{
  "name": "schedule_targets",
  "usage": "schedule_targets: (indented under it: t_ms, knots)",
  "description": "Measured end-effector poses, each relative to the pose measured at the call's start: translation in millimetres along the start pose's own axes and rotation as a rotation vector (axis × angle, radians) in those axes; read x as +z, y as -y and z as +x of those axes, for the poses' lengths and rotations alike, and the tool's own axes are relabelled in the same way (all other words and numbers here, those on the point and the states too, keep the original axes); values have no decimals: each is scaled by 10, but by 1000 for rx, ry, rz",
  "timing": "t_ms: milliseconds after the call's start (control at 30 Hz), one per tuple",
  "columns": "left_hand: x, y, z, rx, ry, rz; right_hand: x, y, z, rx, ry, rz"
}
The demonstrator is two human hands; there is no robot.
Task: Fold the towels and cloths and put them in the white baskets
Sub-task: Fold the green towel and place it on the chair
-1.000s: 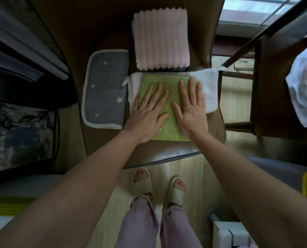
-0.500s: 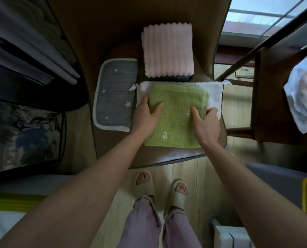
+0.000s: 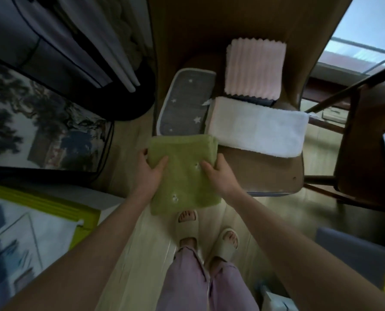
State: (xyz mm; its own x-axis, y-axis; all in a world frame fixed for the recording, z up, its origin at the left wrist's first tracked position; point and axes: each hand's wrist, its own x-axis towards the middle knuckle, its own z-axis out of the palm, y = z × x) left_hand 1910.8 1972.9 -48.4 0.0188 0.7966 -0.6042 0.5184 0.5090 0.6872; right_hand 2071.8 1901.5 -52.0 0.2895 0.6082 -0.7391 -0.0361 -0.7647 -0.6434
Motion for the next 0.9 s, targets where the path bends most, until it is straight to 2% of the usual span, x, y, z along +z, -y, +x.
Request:
schedule_targets:
  t_ms: [67, 200, 433, 533, 600, 667, 733, 800, 900]
  knots:
    - [-122, 197, -66, -25, -25, 6, 199, -27, 20, 7, 39, -93]
    - [-98, 398, 29, -46, -37, 52, 389, -110, 60, 42, -61, -146]
    - [-8, 238, 513, 92, -25, 46, 375, 14, 268, -38, -205, -114]
    - [-8, 223, 526, 141, -31, 166, 382, -57, 263, 29, -181, -112]
    - [-49, 215, 392, 281, -142, 376, 402, -95, 200, 52, -179, -130]
    - [-91, 224, 249, 524, -234, 589, 419, -101, 121, -107, -328, -313]
    - [-89, 318, 210, 707, -171, 757, 425, -113, 72, -403, -495, -657]
    - [-76, 508, 281, 746, -11, 928, 432, -206, 104, -641, -436, -919]
    - [-77, 728, 440, 713, 108, 1021, 438, -471, 238, -701, -227, -1137]
